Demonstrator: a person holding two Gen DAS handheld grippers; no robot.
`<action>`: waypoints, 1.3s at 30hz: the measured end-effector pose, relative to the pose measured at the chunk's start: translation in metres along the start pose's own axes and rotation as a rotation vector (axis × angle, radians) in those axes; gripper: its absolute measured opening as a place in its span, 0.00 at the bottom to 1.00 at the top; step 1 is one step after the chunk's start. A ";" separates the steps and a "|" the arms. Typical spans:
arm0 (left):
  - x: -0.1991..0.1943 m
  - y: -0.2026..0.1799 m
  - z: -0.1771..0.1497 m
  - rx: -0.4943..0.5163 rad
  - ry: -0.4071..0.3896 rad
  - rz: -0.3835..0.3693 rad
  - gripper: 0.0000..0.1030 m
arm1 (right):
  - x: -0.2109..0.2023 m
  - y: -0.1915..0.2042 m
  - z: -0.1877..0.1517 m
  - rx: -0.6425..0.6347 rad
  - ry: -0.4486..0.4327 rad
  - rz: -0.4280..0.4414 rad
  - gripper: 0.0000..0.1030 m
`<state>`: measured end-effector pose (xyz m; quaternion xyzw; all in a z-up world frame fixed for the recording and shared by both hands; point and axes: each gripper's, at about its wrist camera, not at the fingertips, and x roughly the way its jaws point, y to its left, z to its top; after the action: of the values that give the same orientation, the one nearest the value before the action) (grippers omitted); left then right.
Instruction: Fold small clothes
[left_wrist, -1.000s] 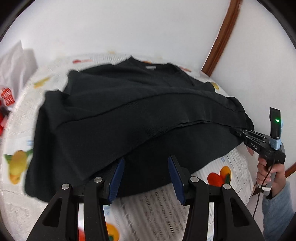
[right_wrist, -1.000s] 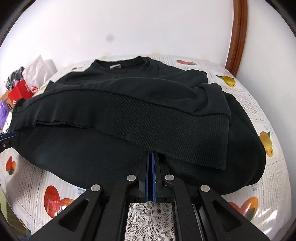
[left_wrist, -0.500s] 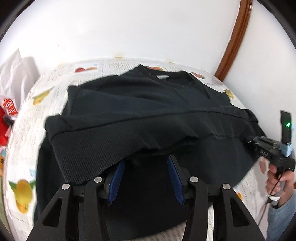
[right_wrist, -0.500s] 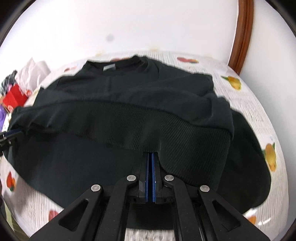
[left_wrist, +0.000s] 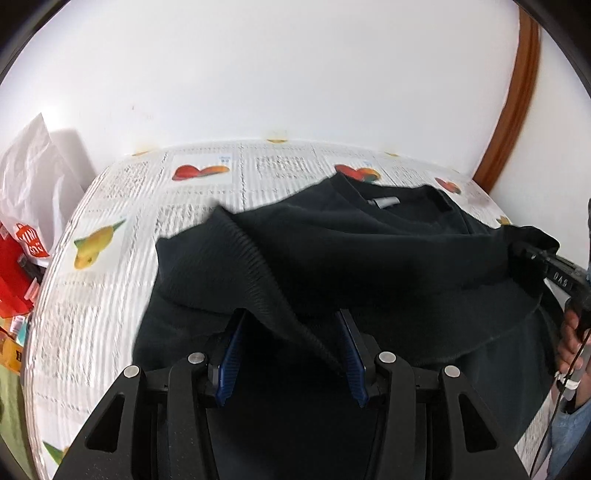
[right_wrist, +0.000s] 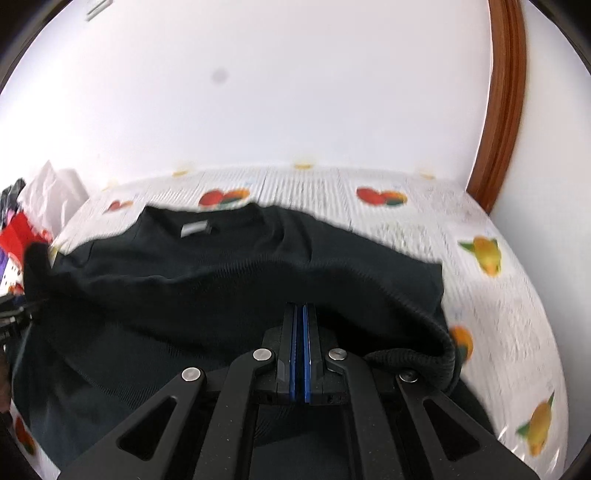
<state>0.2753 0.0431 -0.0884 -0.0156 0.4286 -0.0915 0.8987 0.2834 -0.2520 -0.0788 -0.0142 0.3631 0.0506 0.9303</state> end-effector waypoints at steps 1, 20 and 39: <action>-0.005 0.001 0.003 0.001 -0.018 -0.009 0.44 | -0.003 -0.003 0.007 0.006 -0.013 0.001 0.02; -0.025 0.048 -0.019 -0.002 -0.020 0.018 0.52 | -0.033 -0.029 -0.038 -0.147 -0.006 -0.037 0.67; 0.021 0.077 0.018 -0.026 -0.021 0.032 0.11 | 0.063 -0.072 0.013 -0.059 0.089 0.065 0.14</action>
<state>0.3138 0.1144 -0.1019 -0.0214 0.4204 -0.0713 0.9043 0.3457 -0.3180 -0.1121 -0.0320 0.4027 0.0907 0.9103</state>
